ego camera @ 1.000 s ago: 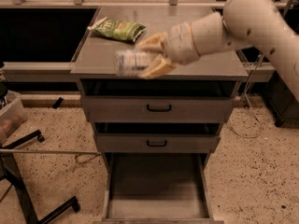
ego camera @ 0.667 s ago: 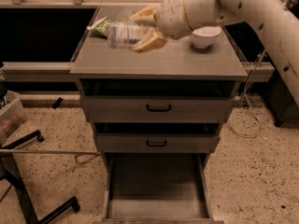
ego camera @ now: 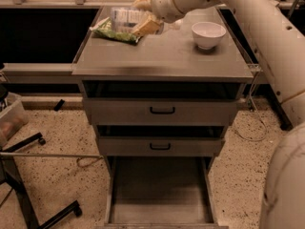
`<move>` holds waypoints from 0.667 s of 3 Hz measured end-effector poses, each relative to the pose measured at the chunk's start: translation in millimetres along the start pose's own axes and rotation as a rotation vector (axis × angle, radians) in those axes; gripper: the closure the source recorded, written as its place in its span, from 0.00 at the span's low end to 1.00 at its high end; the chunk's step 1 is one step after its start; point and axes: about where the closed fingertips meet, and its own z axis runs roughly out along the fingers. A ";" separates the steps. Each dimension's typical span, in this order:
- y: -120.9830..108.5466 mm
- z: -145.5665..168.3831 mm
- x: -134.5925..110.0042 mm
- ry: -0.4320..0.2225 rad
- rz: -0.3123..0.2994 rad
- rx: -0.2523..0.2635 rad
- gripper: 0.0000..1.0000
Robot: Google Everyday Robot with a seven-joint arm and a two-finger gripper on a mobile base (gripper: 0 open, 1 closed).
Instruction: Pick blue plastic bottle from bottom drawer and place on counter
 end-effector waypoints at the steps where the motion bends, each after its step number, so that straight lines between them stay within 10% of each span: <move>1: -1.0 22.1 30.1 0.068 0.065 -0.031 1.00; 2: 5.9 40.3 51.2 0.122 0.099 -0.082 1.00</move>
Offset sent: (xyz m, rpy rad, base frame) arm 0.0530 -0.0117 -0.0771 -0.1450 0.2056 -0.1097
